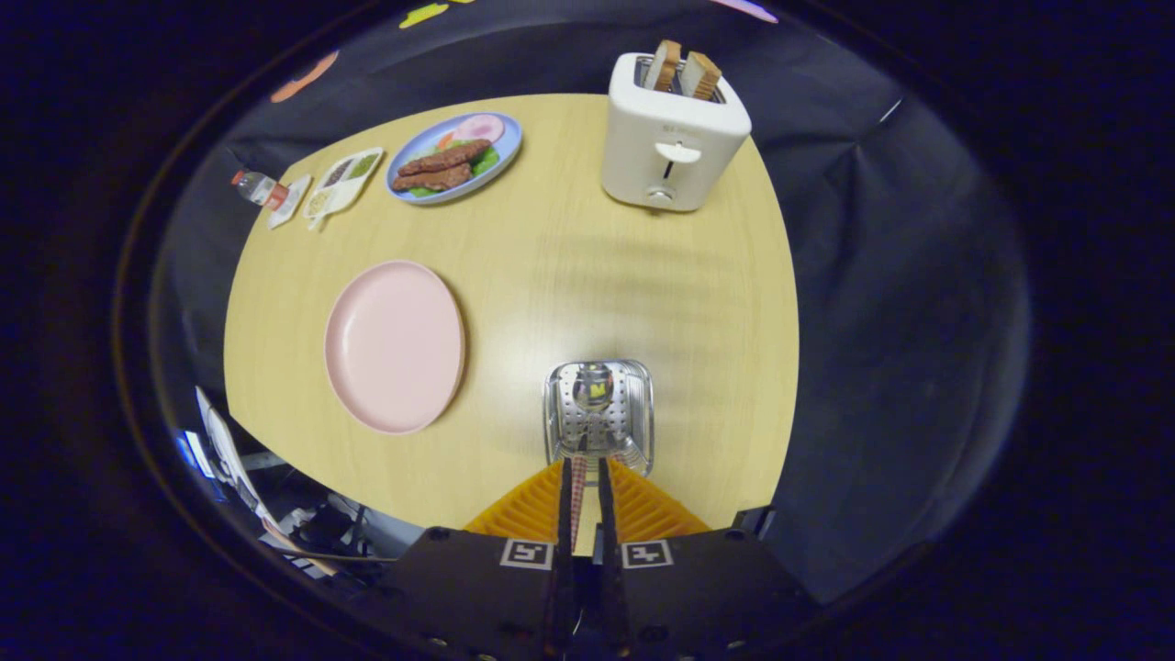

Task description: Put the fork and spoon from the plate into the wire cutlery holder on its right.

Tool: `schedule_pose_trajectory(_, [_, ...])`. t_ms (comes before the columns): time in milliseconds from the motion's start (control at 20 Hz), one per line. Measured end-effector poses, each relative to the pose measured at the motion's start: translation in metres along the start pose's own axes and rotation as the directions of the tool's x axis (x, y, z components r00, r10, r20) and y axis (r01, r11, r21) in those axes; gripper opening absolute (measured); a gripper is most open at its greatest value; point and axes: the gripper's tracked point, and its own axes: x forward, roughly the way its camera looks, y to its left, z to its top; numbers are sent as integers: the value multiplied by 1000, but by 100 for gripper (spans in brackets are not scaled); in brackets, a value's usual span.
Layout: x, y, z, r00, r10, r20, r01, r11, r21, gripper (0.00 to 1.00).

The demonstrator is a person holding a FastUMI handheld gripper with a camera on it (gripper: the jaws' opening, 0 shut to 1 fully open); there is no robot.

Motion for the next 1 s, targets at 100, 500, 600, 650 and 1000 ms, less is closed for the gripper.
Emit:
schedule_pose_trajectory(100, [-11, 12, 6, 998, 11, 55, -11, 1000, -3, 20])
schedule_pose_trajectory(500, [-67, 63, 32, 942, 4, 337, -5, 1000, 2, 42])
schedule_pose_trajectory(600, [-88, 82, 37, 910, 5, 415, -8, 1000, 4, 48])
schedule_pose_trajectory(650, [-98, 90, 38, 891, 5, 454, -7, 1000, 3, 52])
schedule_pose_trajectory(1000, [-179, 158, 35, 698, 26, 715, -4, 999, -33, 68])
